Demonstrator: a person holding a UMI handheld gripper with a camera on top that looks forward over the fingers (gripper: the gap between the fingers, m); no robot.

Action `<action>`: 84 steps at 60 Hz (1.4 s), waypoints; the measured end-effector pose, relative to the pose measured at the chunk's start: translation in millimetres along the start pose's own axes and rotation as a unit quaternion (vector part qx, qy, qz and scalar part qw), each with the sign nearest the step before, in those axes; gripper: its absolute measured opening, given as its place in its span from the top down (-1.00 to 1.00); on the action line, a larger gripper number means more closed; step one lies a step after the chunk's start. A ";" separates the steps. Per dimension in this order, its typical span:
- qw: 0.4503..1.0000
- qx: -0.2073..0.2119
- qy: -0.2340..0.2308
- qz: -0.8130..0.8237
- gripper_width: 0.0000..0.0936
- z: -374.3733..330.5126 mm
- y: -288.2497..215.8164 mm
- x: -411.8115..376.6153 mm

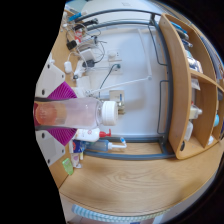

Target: Pour water

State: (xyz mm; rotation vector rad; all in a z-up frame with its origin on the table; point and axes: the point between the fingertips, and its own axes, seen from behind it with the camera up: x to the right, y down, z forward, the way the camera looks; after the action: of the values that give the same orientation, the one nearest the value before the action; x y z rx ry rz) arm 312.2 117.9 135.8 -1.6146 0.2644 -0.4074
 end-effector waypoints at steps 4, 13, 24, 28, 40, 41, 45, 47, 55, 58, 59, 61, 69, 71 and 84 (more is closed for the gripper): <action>1.000 -0.001 0.004 -0.009 0.31 5.8 16.8 5.9; 1.000 0.001 -0.016 -0.006 0.28 12.1 45.0 1.8; 0.999 0.031 -0.035 0.003 0.20 11.1 62.1 -1.4; 0.999 0.036 -0.035 0.000 0.14 10.3 61.0 -0.7; 0.999 0.003 -0.049 0.010 -0.57 11.5 76.1 -7.8; 0.999 0.003 -0.050 0.010 -0.66 11.7 77.4 -8.1; 0.999 -0.002 -0.050 0.001 -0.72 5.4 75.8 -9.4; 0.999 -0.008 -0.053 -0.002 -0.71 0.4 75.9 -11.1; 0.995 -0.071 -0.066 -0.016 -0.70 -33.1 92.2 -13.6; 0.992 -0.100 -0.072 -0.026 -0.69 -51.2 98.2 -13.0; 0.990 -0.113 -0.075 -0.030 -0.69 -57.9 100.3 -13.2; 0.986 -0.140 -0.081 -0.037 -0.69 -72.7 103.4 -13.5; 0.973 -0.208 -0.084 -0.062 -0.71 -123.4 93.0 -7.5; 0.970 -0.217 -0.087 -0.064 -0.70 -133.7 87.3 -8.6; 0.970 -0.219 -0.093 -0.055 -0.70 -174.8 47.2 -11.4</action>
State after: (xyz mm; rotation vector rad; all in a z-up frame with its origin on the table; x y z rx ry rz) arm 232.9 -40.5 96.5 -2.0959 0.1260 -0.2903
